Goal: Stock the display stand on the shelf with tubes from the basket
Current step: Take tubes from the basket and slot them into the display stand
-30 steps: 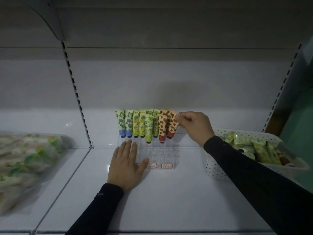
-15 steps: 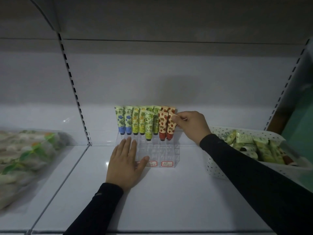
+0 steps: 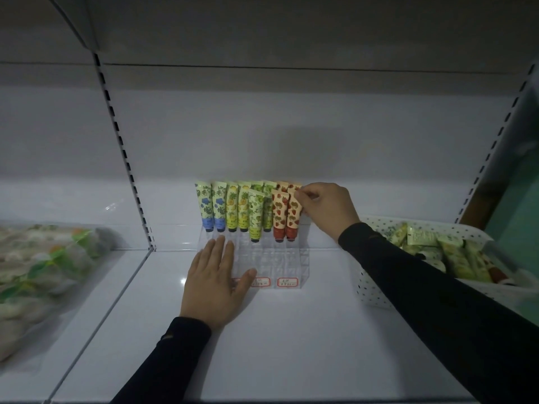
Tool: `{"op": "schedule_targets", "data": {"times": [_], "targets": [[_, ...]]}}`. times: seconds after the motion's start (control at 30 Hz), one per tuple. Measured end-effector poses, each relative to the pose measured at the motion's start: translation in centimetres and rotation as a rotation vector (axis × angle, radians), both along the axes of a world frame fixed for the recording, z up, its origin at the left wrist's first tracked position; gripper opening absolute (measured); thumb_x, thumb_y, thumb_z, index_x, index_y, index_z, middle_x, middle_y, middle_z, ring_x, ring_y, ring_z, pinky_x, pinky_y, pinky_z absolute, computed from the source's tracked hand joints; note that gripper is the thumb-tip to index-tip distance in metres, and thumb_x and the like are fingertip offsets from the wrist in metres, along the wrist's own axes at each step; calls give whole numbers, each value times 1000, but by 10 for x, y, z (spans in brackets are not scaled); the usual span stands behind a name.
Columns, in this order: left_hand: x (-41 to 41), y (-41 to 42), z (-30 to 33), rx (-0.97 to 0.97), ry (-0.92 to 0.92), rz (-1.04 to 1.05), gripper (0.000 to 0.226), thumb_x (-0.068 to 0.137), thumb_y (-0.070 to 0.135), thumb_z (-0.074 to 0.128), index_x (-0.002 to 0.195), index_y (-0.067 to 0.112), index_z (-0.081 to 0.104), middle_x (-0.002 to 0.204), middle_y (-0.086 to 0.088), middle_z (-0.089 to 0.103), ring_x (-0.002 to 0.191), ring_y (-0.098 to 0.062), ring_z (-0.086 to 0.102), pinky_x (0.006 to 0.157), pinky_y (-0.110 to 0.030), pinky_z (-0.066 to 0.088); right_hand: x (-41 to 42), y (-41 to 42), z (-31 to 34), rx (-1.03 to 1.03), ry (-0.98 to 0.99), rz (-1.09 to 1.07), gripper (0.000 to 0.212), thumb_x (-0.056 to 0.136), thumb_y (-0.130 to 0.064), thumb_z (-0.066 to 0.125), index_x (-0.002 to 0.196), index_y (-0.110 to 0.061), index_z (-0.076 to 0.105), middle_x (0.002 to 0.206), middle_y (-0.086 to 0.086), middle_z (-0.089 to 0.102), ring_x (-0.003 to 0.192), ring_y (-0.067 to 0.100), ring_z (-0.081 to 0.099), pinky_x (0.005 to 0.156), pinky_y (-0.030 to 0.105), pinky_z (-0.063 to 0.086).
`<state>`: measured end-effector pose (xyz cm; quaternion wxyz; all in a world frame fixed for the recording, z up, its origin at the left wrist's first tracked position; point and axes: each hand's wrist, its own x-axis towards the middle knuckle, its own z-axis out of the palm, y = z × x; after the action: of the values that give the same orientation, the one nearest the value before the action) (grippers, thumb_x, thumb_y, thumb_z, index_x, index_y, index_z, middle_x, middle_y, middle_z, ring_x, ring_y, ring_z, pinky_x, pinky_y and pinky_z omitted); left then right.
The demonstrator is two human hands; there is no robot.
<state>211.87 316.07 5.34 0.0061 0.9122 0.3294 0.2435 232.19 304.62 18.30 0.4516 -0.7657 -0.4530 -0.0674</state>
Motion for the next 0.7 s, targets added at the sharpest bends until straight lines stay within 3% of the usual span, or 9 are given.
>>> {"op": "schedule_targets", "data": {"times": [0.2,0.43,0.57,0.7], "targets": [[0,0,-1,-4,4,5,97,89,76,7,149,8,41,158,-13,33,148,-29,27,120,-42,19,-1,5,-1,-16,-74,-29,25,93,-29,62,93,-8,77,92,3,75,83,14,65,73,16,42],[0,2,-2,-1,21,3,88,93,70,19,144,4,48,153,-16,40,144,-33,34,117,-46,27,-3,1,-3,-8,-89,-13,25,94,-26,61,93,-6,76,95,5,75,86,18,66,82,26,49],[0,1,-1,2,18,4,88,93,70,19,142,3,50,151,-17,43,142,-34,37,116,-47,28,-3,1,-3,-28,-86,-13,24,94,-27,61,95,-8,76,99,4,75,88,16,66,81,20,45],[0,0,-1,3,6,4,89,92,70,18,144,4,48,153,-16,41,143,-33,35,116,-45,24,-1,1,1,-61,-71,-16,25,93,-28,62,95,-8,77,97,6,74,90,18,66,81,23,47]]}}
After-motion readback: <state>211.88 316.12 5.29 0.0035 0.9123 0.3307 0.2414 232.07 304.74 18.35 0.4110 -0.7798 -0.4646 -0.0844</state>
